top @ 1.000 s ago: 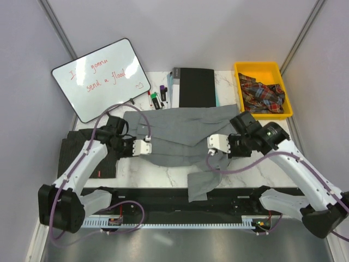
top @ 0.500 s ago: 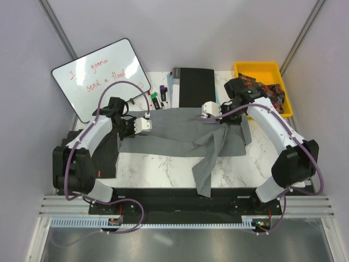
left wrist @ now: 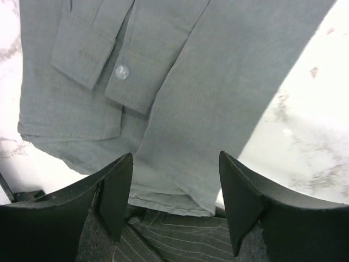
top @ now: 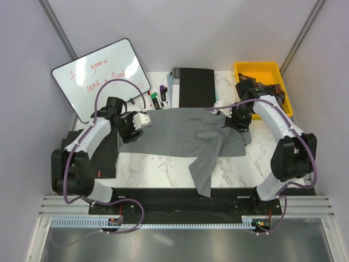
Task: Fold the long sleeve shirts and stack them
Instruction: Fold the shirt
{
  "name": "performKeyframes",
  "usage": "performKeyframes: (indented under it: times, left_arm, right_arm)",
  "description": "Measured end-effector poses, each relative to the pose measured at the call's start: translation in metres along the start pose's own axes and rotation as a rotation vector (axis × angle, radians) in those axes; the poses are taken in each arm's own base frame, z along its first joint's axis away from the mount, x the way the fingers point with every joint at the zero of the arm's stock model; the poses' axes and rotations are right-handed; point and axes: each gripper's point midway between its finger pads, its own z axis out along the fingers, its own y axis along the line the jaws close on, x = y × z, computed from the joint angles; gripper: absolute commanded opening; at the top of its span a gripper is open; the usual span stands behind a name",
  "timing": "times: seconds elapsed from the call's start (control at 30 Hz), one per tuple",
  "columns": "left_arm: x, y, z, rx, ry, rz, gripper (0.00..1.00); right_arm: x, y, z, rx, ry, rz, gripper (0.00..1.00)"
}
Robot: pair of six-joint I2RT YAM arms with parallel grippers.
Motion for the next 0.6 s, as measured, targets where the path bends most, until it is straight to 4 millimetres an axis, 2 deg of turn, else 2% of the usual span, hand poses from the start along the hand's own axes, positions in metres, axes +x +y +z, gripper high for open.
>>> performKeyframes:
  times: [0.1, 0.2, 0.27, 0.37, 0.4, 0.43, 0.5, 0.6]
  left_arm:
    - [-0.022, -0.016, -0.009, -0.008, -0.056, 0.031, 0.72]
    - [-0.058, -0.053, -0.018, 0.033, -0.17, 0.113, 0.78]
    - [-0.084, -0.091, -0.025, 0.086, -0.256, 0.206, 0.79]
    - [-0.121, -0.165, -0.03, 0.215, -0.358, 0.387, 0.82]
    - [-0.128, -0.185, -0.03, 0.254, -0.373, 0.434, 0.83]
    - [-0.137, -0.212, -0.03, 0.314, -0.388, 0.5, 0.83]
    - [-0.148, -0.251, -0.025, 0.392, -0.391, 0.604, 0.83]
    - [-0.157, -0.304, -0.006, 0.471, -0.357, 0.746, 0.84]
  right_arm:
    - [0.015, 0.014, -0.007, -0.035, -0.006, 0.071, 0.63]
    - [0.016, 0.03, -0.01, -0.069, -0.041, 0.126, 0.61]
    - [0.015, 0.045, -0.009, -0.113, -0.059, 0.168, 0.6]
    - [0.01, 0.056, -0.006, -0.168, -0.084, 0.241, 0.6]
    - [0.009, 0.059, -0.005, -0.184, -0.091, 0.263, 0.6]
    - [0.008, 0.061, -0.004, -0.21, -0.095, 0.294, 0.6]
    - [0.006, 0.06, -0.003, -0.252, -0.115, 0.348, 0.61]
    - [0.006, 0.048, -0.004, -0.283, -0.168, 0.418, 0.61]
